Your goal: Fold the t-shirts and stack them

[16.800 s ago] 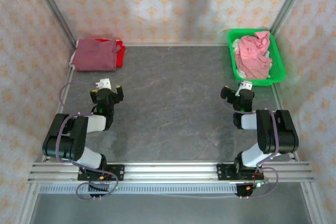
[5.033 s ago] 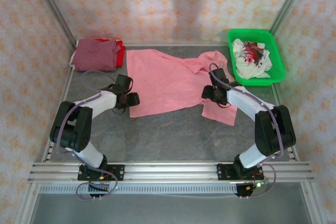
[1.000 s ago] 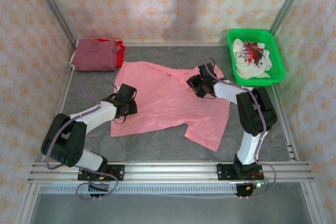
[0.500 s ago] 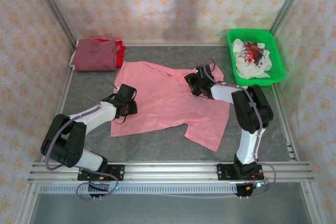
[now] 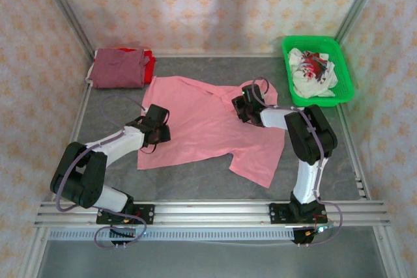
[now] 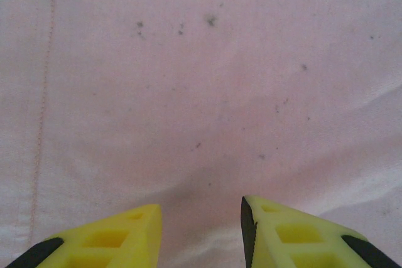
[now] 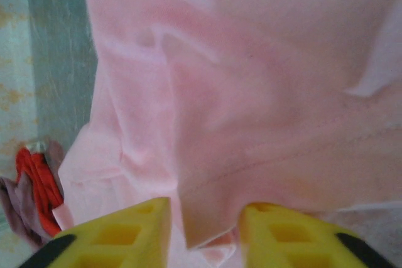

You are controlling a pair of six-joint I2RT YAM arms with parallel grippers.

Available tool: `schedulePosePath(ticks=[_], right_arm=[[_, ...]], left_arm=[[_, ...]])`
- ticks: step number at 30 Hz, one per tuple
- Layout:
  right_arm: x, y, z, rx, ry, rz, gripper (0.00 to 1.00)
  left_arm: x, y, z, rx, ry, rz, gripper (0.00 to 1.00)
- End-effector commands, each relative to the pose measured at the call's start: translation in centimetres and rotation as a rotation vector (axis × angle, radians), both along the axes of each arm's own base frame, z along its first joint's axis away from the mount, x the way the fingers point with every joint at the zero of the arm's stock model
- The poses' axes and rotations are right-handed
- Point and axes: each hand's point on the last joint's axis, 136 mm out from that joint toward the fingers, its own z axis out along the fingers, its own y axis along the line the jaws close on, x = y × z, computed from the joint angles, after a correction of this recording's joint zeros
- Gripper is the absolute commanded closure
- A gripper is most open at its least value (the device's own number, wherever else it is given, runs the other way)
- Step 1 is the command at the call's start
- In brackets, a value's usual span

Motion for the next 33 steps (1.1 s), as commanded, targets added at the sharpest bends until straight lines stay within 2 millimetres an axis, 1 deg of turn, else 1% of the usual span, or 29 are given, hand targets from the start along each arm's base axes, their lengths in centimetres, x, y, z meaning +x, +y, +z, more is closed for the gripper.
schedulePosePath(ticks=[1,4,6,7,12,15,17,19,20,21,22,23,24,25,26,28,29,30,31,32,33], right_arm=[[2.0,-0.3,0.3,-0.033,-0.058,-0.043,0.81],[3.1,-0.6,1.1,-0.063,-0.085,-0.053,0.93],[3.9,-0.7,2.3,-0.097,-0.109,-0.049,0.99],[4.4,-0.9,3.1,-0.122,-0.123,-0.047,1.0],[7.0,-1.8,5.8,-0.228,-0.175,-0.042,1.0],[9.7,-2.4,7.1,-0.29,-0.202,-0.037,1.0],[12.4,-2.2,8.0,-0.3,-0.235,-0.009,1.0],[15.4,-2.0,8.7,-0.353,-0.242,0.029,0.99],[16.9,-1.9,9.2,-0.372,-0.258,0.052,0.9],[18.4,-1.4,9.7,-0.385,-0.271,0.096,0.78],[19.7,-1.2,10.2,-0.41,-0.267,0.125,0.62],[20.2,-1.3,10.2,-0.446,-0.247,0.142,0.52],[20.7,-1.6,10.8,-0.484,-0.239,0.151,0.43],[21.0,-1.6,11.5,-0.515,-0.247,0.169,0.43],[21.2,-1.5,12.3,-0.531,-0.266,0.185,0.47],[20.9,-1.9,13.9,-0.552,-0.284,0.198,0.48],[20.4,-1.8,14.9,-0.557,-0.297,0.222,0.48],[19.6,-1.5,15.9,-0.554,-0.306,0.254,0.48],[18.6,-1.4,16.2,-0.557,-0.292,0.275,0.48],[17.2,-1.4,17.1,-0.566,-0.29,0.3,0.48],[15.5,-1.3,17.5,-0.573,-0.285,0.329,0.48]], left_arm=[[0.4,0.3,0.2,0.012,-0.017,0.012,0.62],[0.2,0.6,0.2,0.023,-0.016,0.019,0.61],[0.0,0.8,0.0,0.033,-0.011,0.025,0.62],[-0.1,0.9,-0.1,0.037,-0.01,0.027,0.61],[-0.3,1.2,-0.1,0.051,-0.009,0.033,0.61],[-0.3,1.5,0.1,0.063,-0.013,0.039,0.62],[-0.3,1.5,0.3,0.066,-0.015,0.034,0.62],[-0.2,1.7,0.6,0.075,-0.02,0.034,0.62],[-0.1,1.7,0.7,0.08,-0.022,0.035,0.62],[0.0,1.8,0.9,0.083,-0.025,0.036,0.62],[-0.1,1.8,0.9,0.087,-0.024,0.036,0.62],[-0.1,1.9,0.9,0.089,-0.024,0.037,0.61],[-0.1,2.0,1.0,0.091,-0.026,0.04,0.62],[-0.1,2.0,1.0,0.093,-0.026,0.041,0.62],[-0.2,2.1,1.0,0.096,-0.026,0.045,0.62],[-0.4,2.3,1.0,0.099,-0.027,0.051,0.62],[-0.5,2.4,0.9,0.099,-0.026,0.056,0.62],[-0.6,2.4,1.0,0.096,-0.028,0.057,0.61],[-0.7,2.4,1.0,0.093,-0.028,0.059,0.61],[-0.7,2.3,1.3,0.089,-0.033,0.062,0.61],[-0.7,2.4,1.5,0.084,-0.035,0.064,0.61]])
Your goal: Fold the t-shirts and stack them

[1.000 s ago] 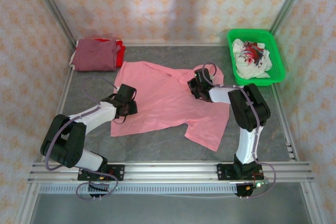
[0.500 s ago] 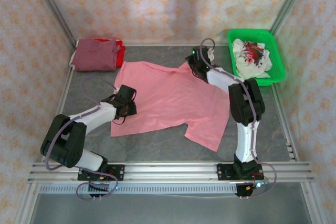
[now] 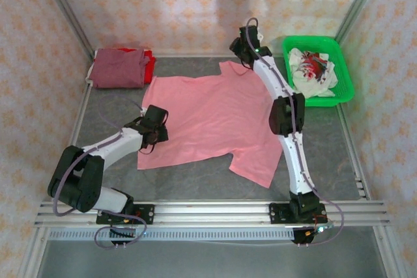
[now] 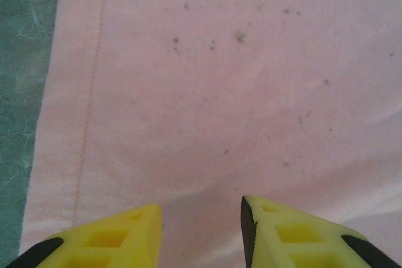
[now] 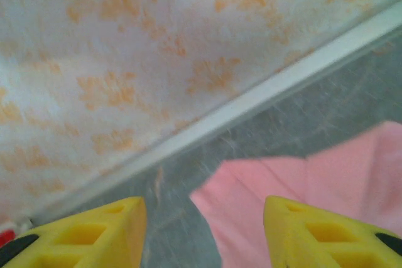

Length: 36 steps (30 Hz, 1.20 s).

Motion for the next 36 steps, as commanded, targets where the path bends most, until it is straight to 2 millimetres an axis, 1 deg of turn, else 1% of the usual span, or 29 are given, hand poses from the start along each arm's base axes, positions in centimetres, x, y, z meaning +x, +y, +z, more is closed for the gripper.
schedulePosePath(ticks=[1,2,3,4,6,8,9,10,12,14,15,17,19,22,24,26,29,32,36], right_arm=[[-6.0,0.4,5.2,-0.077,0.007,0.119,0.48],[-7.9,0.6,5.4,-0.075,0.002,0.136,0.48],[-9.9,0.8,5.1,-0.061,-0.002,0.162,0.48],[-11.8,0.8,5.8,-0.041,-0.021,0.182,0.48],[-16.5,0.5,4.9,-0.025,-0.016,0.214,0.48],[-20.7,0.3,3.6,-0.03,-0.022,0.256,0.48],[-22.8,0.3,2.7,-0.032,-0.022,0.286,0.48],[-24.5,0.2,2.0,-0.039,-0.015,0.314,0.47],[-28.2,-1.0,0.2,-0.074,0.025,0.336,0.48],[-30.9,-2.8,-1.3,-0.098,0.066,0.313,0.48],[-32.2,-3.7,-2.1,-0.112,0.085,0.297,0.49],[-34.0,-4.8,-3.0,-0.123,0.09,0.277,0.5],[-35.2,-6.1,-3.8,-0.126,0.093,0.231,0.5],[-36.2,-7.3,-4.3,-0.122,0.072,0.178,0.51],[-36.4,-7.7,-4.4,-0.13,0.062,0.166,0.51],[-36.5,-8.1,-4.7,-0.152,0.064,0.158,0.51],[-36.5,-8.6,-5.2,-0.182,0.073,0.141,0.51],[-36.4,-8.9,-5.4,-0.186,0.063,0.127,0.52],[-36.1,-9.0,-5.8,-0.182,0.045,0.107,0.52]], left_arm=[[-0.6,1.1,0.9,0.025,-0.003,0.037,0.6],[-0.8,1.2,1.3,0.015,-0.004,0.045,0.6],[-1.0,1.3,1.6,-0.001,-0.003,0.054,0.59],[-1.3,1.3,2.0,-0.019,0.001,0.059,0.59],[-2.4,1.6,2.4,-0.056,0.012,0.08,0.59],[-3.9,2.0,2.4,-0.105,0.035,0.114,0.58],[-4.8,2.3,2.3,-0.128,0.055,0.133,0.49],[-5.7,2.6,2.0,-0.146,0.08,0.151,0.47],[-7.4,3.2,1.3,-0.195,0.13,0.194,0.47],[-8.9,3.8,0.4,-0.227,0.181,0.247,0.47],[-9.7,4.2,-0.2,-0.243,0.206,0.28,0.45],[-10.7,4.6,-1.1,-0.277,0.235,0.342,0.44],[-11.5,4.8,-2.0,-0.297,0.258,0.395,0.44],[-12.0,4.4,-2.8,-0.33,0.295,0.428,0.45],[-12.6,4.6,-3.1,-0.313,0.324,0.435,0.45],[-13.3,5.3,-2.9,-0.264,0.336,0.448,0.45],[-13.6,5.5,-2.9,-0.252,0.332,0.464,0.46],[-13.8,6.0,-2.3,-0.199,0.32,0.47,0.46],[-13.0,6.6,-0.4,-0.114,0.275,0.456,0.44]])
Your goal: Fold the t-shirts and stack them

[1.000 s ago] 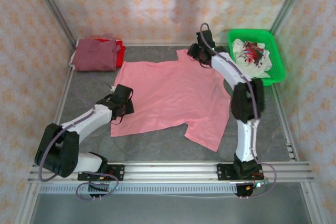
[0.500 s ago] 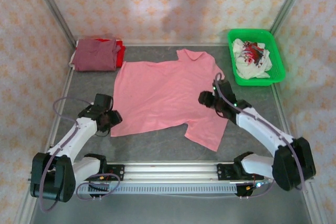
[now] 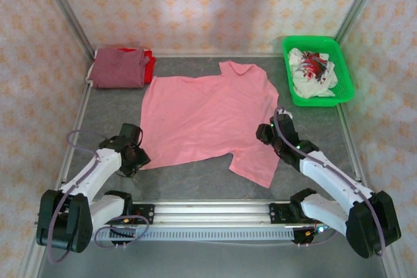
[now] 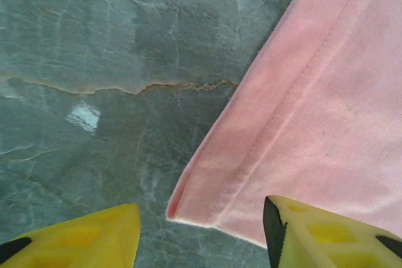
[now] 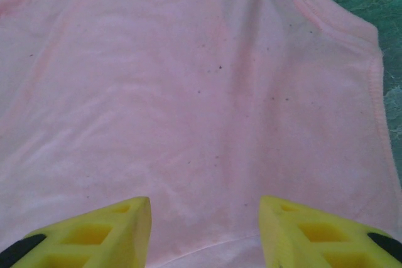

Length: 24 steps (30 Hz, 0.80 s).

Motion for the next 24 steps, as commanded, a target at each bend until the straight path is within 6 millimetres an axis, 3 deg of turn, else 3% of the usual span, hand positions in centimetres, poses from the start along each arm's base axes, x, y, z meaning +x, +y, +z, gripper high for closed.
schedulePosePath(ticks=[1,8,11,16,19,24], right_arm=[[0.8,-0.7,0.2,-0.008,-0.047,-0.047,0.52],[1.5,-0.9,0.2,-0.03,-0.068,-0.06,0.52],[1.6,-1.0,0.1,-0.033,-0.066,-0.071,0.52],[1.4,-1.5,0.5,-0.045,-0.062,-0.084,0.51],[0.7,-1.8,0.4,-0.049,-0.048,-0.092,0.51],[-1.1,-2.2,-0.3,-0.04,0.032,-0.106,0.51]], left_arm=[[0.3,1.3,2.0,0.101,-0.005,0.024,0.44],[-0.2,1.1,-0.1,0.101,0.043,0.012,0.43],[0.3,0.8,-0.9,0.099,0.063,-0.013,0.57],[0.8,1.2,-0.7,0.125,0.051,-0.035,0.91],[1.1,1.4,-0.1,0.143,0.034,-0.046,1.0],[1.2,1.9,0.4,0.17,0.031,-0.059,1.0]])
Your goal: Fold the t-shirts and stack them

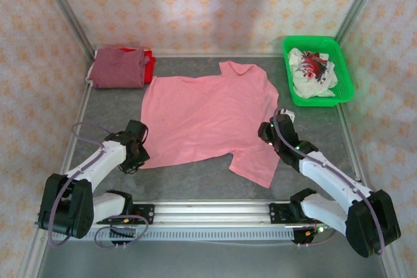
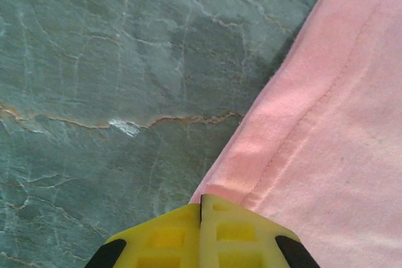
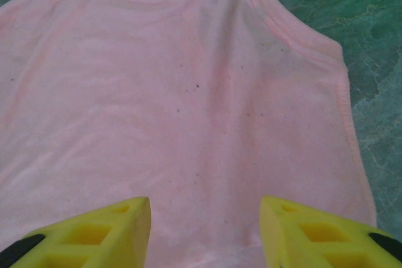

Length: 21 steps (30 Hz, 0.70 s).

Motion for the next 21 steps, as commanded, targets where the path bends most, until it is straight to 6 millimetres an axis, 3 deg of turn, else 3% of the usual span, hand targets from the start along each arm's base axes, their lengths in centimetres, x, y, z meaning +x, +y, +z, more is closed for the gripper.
schedulePosePath(ticks=[1,6,10,11,12,15,21], right_arm=[[-1.9,-1.3,-0.9,-0.014,0.092,-0.054,0.51],[-5.7,-2.3,-2.2,0.014,0.277,-0.127,0.51],[-9.4,-2.6,-3.8,0.052,0.427,-0.176,0.52],[-10.1,-2.8,-4.1,0.055,0.453,-0.187,0.52],[-10.8,-3.0,-4.4,0.055,0.477,-0.195,0.52],[-12.7,-2.9,-5.1,0.08,0.542,-0.205,0.52],[-15.4,-1.7,-6.4,0.16,0.631,-0.193,0.5]], left_arm=[[0.4,0.9,1.0,0.059,-0.023,-0.017,1.0],[0.8,1.1,2.0,0.062,-0.063,-0.007,1.0],[0.8,0.7,1.7,0.041,-0.059,-0.007,1.0],[0.7,0.7,1.5,0.04,-0.053,-0.005,0.91],[0.6,0.8,1.4,0.041,-0.052,0.003,0.73],[0.0,0.6,1.6,0.022,-0.063,0.031,0.45],[-2.1,-0.6,0.2,-0.059,-0.005,0.067,0.43]])
